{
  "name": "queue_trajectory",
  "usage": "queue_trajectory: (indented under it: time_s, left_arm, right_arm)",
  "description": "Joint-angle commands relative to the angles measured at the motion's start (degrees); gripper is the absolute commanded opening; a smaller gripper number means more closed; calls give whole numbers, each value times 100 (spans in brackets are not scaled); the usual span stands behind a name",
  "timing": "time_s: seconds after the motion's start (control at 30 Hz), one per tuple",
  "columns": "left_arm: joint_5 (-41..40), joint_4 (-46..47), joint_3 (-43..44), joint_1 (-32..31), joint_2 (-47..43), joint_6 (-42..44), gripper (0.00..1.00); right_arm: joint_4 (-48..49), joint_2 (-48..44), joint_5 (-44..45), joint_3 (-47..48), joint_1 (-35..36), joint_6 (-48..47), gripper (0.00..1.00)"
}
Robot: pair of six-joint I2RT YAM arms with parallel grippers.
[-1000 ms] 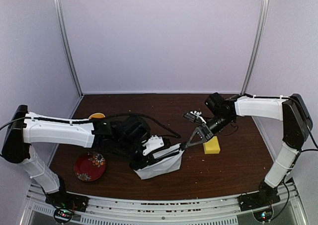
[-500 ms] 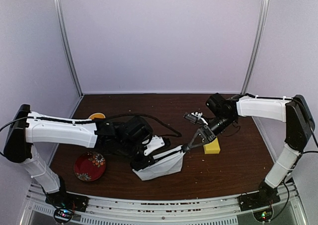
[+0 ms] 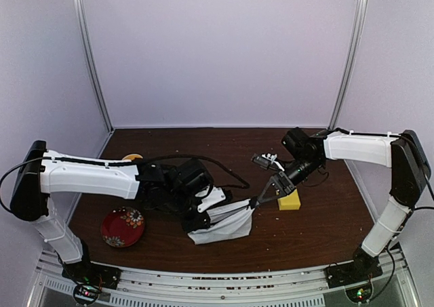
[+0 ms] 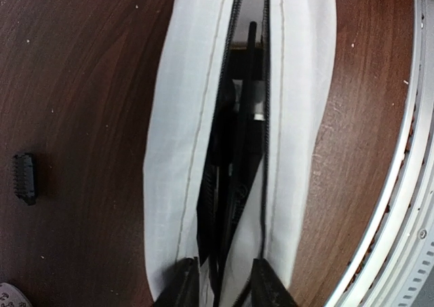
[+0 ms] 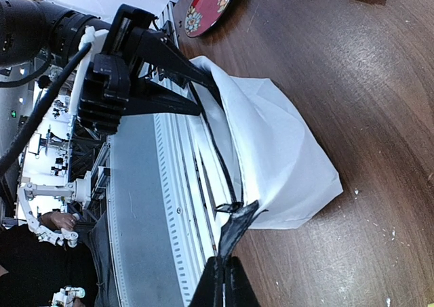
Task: Sort the hair-cutting tools
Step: Place the comb in the kit bag, then pick up the kit bag from the center of the board.
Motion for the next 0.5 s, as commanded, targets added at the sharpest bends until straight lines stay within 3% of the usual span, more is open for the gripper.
queue_trajectory:
  time_s: [0.0, 0.3, 0.4, 0.47]
  left_arm:
    - [-242, -163, 234, -53, -340, -197, 34]
    - [-1300, -501, 102, 0, -1427, -1695, 44]
    - [-1374, -823, -205, 222, -1891, -3298, 44]
    - [-961, -266, -801, 304, -2337, -4219, 44]
  right_arm:
    - [39, -162, -2, -35, -16, -97, 0]
    - [17, -134, 40, -13, -14, -167, 0]
    - [13, -140, 76, -1, -16, -188, 0]
    - [-39, -154, 132, 34, -16, -244, 0]
